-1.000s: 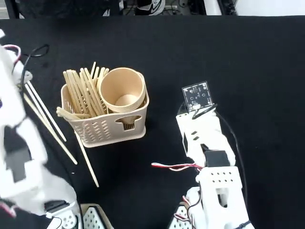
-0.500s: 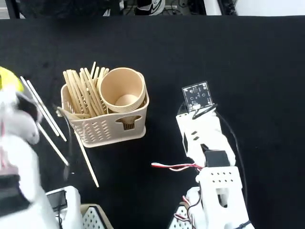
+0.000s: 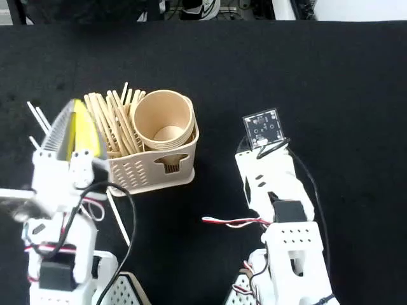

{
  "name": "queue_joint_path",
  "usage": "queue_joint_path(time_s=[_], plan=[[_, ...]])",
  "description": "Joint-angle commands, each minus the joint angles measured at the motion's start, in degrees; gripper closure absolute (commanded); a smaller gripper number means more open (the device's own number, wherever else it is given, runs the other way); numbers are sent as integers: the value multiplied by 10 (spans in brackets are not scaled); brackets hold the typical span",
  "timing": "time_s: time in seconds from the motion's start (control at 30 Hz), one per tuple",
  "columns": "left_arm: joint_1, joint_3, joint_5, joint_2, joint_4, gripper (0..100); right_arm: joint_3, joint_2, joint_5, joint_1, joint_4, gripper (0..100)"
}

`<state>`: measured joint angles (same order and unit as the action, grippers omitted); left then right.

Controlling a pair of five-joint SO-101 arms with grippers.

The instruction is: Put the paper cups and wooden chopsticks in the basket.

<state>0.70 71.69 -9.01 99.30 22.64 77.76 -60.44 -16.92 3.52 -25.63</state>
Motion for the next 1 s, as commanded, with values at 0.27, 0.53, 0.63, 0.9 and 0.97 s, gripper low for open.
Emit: queue_joint_path(time_s=[0.27,0.53,0.63,0.9,0.97], plan=[[182,-231,-40,-98,200,941,-5,-5,-4,-6,9,984],[301,-451,-108,-455,366,837,-5,-5,-4,-6,9,984],[313,-518,-108,-601,398,837,-5,-5,-4,-6,9,984],[364,-703,-106,-953,481,837,-6,-5,-4,-6,9,984],[366,-740,-105,-1027,497,837,-6,-5,-4,-6,9,984]])
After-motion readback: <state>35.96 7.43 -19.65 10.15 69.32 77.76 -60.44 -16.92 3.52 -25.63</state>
